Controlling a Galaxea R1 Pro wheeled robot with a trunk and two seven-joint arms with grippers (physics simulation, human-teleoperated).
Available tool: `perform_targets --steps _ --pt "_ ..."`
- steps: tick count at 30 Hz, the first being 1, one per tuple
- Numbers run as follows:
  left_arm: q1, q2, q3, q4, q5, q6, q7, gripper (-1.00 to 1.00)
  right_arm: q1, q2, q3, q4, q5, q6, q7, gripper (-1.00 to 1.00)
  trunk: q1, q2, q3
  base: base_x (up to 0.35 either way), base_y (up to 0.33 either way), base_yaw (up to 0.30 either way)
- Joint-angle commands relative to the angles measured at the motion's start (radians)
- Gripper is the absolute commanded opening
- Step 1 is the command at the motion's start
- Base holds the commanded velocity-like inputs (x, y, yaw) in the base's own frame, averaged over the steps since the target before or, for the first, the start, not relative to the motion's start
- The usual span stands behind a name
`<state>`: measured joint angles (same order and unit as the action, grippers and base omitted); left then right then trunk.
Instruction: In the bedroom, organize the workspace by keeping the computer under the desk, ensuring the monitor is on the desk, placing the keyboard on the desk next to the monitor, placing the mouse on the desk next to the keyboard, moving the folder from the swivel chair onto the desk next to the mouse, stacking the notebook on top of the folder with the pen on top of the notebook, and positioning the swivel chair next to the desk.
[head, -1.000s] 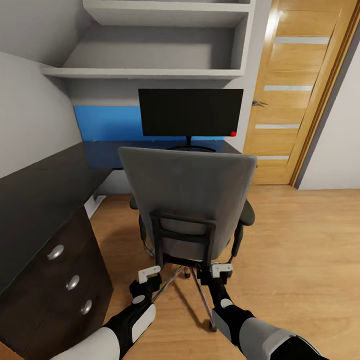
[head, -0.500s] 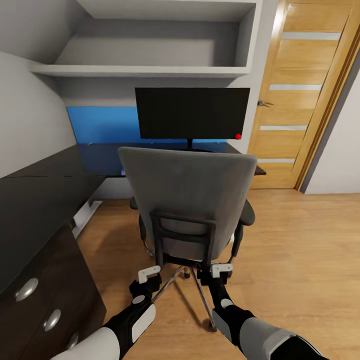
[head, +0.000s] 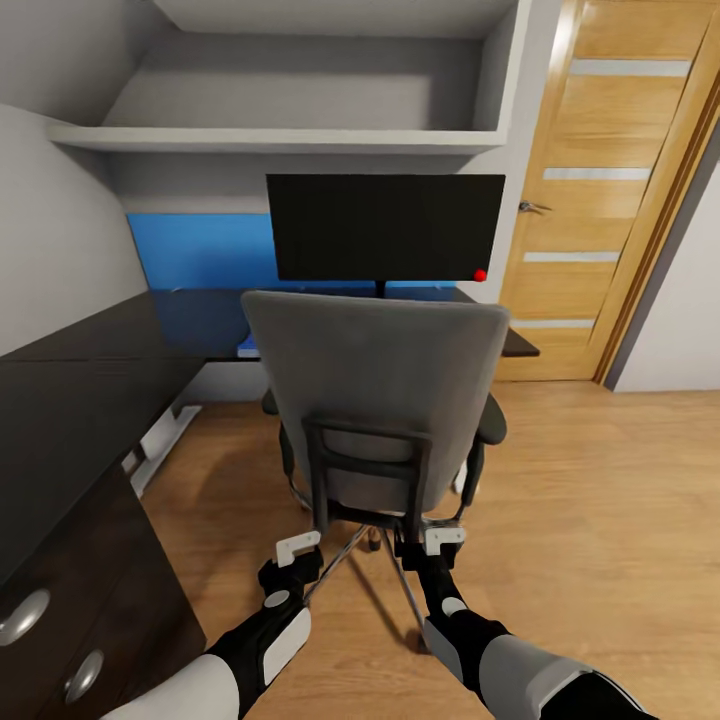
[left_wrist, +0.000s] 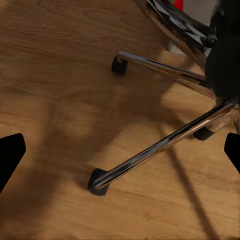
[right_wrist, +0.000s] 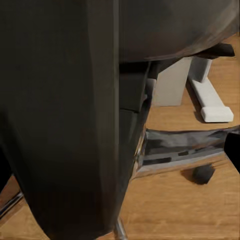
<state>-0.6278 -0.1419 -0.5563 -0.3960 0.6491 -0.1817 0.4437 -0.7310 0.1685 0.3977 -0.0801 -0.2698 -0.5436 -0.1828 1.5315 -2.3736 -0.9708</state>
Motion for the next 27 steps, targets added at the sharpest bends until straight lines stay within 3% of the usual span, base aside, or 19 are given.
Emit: perform_targets --steps 1,13,27 --pt "-0.001 0.001 -0.008 0.0 0.01 -0.006 0.005 1.0 -0.001 0.0 0.009 0.001 -0.006 -0.002 -0.005 1.0 -0.001 0.0 -0.001 -0.234 0.0 0.0" --pt "-0.001 0.001 -0.008 0.0 0.01 -0.004 0.004 1.0 -0.001 0.0 0.01 0.0 -0.008 0.003 -0.003 1.0 -0.001 0.0 -0.001 -0.32 0.0 0.0" --pt "-0.001 0.002 -0.008 0.0 0.012 -0.004 0.005 1.0 -0.001 -0.004 0.007 0.0 -0.01 -0.001 -0.003 1.0 -0.054 0.098 0.043 -0.338 0.0 0.0"
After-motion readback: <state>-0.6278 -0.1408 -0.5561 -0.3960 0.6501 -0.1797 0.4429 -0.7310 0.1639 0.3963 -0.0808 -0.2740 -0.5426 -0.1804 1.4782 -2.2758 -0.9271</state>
